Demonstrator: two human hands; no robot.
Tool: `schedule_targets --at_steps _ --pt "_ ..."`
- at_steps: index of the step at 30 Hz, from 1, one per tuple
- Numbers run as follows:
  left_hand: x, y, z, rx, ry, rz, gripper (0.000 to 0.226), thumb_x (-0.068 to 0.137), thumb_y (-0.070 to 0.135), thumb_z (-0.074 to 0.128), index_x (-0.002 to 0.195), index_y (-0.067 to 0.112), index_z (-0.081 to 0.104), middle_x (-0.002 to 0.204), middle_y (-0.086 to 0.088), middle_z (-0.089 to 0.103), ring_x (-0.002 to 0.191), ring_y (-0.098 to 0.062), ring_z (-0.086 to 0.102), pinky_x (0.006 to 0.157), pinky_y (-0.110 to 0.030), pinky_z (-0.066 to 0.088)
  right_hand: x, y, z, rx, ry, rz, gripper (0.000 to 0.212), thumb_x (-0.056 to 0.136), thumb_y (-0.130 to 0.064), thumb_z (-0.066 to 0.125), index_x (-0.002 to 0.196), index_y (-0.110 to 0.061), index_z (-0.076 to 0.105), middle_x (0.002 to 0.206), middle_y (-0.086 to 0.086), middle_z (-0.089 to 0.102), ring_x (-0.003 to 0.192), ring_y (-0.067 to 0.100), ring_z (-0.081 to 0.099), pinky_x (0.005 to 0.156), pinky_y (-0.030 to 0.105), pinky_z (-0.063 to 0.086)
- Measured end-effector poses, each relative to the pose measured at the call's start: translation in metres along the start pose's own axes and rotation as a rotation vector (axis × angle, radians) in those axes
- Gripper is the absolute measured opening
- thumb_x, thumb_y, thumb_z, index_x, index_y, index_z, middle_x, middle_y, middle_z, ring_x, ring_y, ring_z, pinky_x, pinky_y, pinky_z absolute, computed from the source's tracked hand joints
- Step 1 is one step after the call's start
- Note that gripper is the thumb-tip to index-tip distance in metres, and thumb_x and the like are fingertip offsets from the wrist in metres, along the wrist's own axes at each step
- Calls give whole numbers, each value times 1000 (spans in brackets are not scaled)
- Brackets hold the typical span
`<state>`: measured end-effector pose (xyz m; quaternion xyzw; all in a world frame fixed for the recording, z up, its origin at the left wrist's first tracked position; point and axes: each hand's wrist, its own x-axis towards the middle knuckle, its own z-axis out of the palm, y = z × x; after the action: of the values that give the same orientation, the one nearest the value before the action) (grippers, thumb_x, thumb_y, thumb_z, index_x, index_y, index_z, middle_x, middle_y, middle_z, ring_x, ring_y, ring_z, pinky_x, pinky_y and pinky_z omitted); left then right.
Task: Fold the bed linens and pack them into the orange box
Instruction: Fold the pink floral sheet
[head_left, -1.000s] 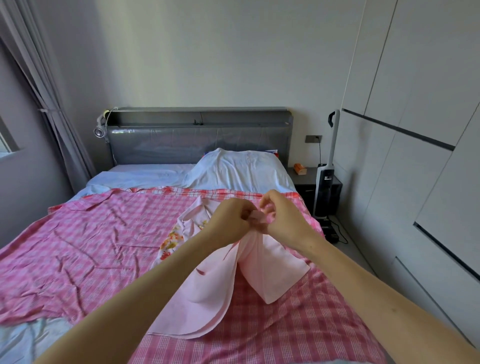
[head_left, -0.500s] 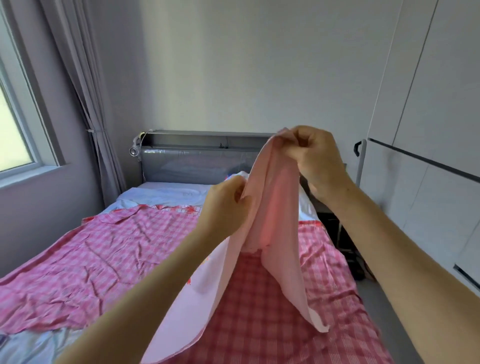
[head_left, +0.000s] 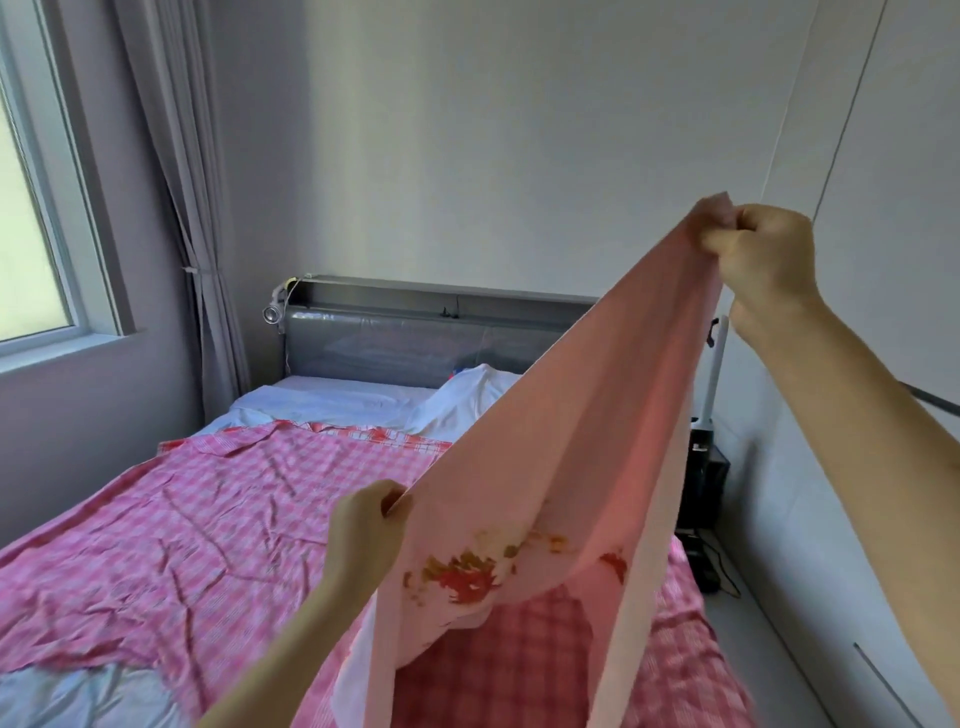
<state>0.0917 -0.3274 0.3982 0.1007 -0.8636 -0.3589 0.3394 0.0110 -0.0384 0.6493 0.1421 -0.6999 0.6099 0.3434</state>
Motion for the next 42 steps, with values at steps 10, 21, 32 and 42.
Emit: schedule_targets --at_steps 10,21,32,42 --pt "-17 -33 40 -206 -97 -402 25 89 5 53 66 10 61 61 -6 48 61 -20 39 56 -30 27 -23 81 -74 -150 169 203 39 82 -11 61 55 -16 34 47 -9 29 46 7 28 46 20 22" --pt "-12 97 30 -157 -575 213 20 91 12 56 74 14 65 62 11 57 56 0 45 54 -13 31 -154 99 -61 -617 -528 272 62 83 -40 68 136 -22 44 121 -3 57 113 14 53 92 29 39" --pt "-31 88 19 -96 -430 450 16 87 24 63 82 11 72 71 0 65 63 -11 52 60 -24 40 -218 93 19 -561 -478 -91 34 88 -12 61 56 -10 51 47 -5 41 46 8 34 49 21 28" --pt "-82 -24 19 -23 -132 -271 13 73 13 67 78 11 54 67 1 57 62 -21 52 54 -32 38 -207 59 49 -495 -393 -143 22 88 -9 60 70 2 63 58 9 60 58 22 56 58 27 44"
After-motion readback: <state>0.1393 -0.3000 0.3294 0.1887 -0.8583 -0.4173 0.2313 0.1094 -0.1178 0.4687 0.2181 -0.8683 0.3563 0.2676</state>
